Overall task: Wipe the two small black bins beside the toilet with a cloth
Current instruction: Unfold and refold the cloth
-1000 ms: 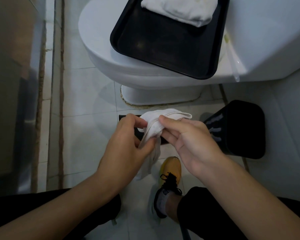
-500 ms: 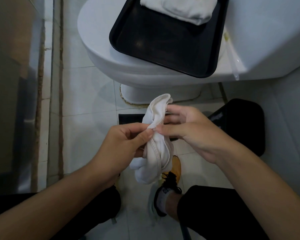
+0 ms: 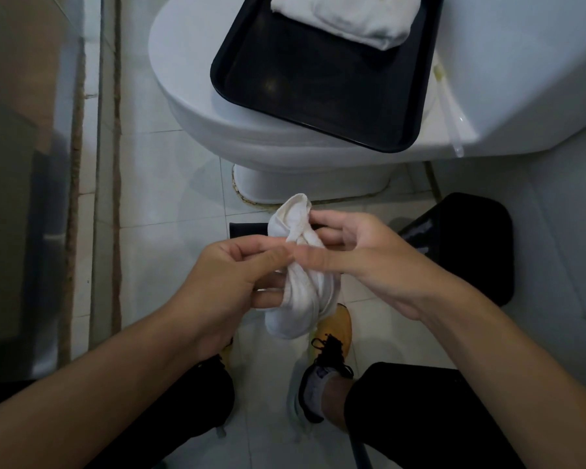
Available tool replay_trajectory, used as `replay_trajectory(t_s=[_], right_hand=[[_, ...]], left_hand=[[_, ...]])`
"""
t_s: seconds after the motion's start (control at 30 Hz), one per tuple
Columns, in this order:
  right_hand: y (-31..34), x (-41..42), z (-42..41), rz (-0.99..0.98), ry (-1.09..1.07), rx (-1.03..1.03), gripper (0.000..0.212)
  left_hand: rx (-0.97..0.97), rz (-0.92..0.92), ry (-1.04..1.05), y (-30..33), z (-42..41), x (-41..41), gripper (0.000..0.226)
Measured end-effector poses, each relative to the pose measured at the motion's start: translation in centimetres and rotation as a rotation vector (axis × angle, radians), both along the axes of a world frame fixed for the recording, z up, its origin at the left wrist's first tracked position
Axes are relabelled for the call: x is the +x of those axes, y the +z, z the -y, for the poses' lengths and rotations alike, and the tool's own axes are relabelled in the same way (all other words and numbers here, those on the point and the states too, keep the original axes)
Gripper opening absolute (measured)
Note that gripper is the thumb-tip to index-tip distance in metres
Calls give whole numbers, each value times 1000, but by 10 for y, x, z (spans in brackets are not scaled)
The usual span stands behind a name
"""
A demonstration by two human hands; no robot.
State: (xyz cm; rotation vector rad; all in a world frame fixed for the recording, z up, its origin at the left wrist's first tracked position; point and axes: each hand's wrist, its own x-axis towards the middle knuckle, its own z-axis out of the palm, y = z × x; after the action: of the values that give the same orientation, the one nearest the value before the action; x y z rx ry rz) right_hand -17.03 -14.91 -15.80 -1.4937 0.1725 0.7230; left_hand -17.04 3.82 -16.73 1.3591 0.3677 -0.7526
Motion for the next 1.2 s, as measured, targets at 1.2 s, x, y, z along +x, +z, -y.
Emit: replay_trajectory(t_s=[1.2], right_hand=[[-7,10,23,137,-419,-567,41]], left_hand=[[459,142,290,8,-5,19,30]])
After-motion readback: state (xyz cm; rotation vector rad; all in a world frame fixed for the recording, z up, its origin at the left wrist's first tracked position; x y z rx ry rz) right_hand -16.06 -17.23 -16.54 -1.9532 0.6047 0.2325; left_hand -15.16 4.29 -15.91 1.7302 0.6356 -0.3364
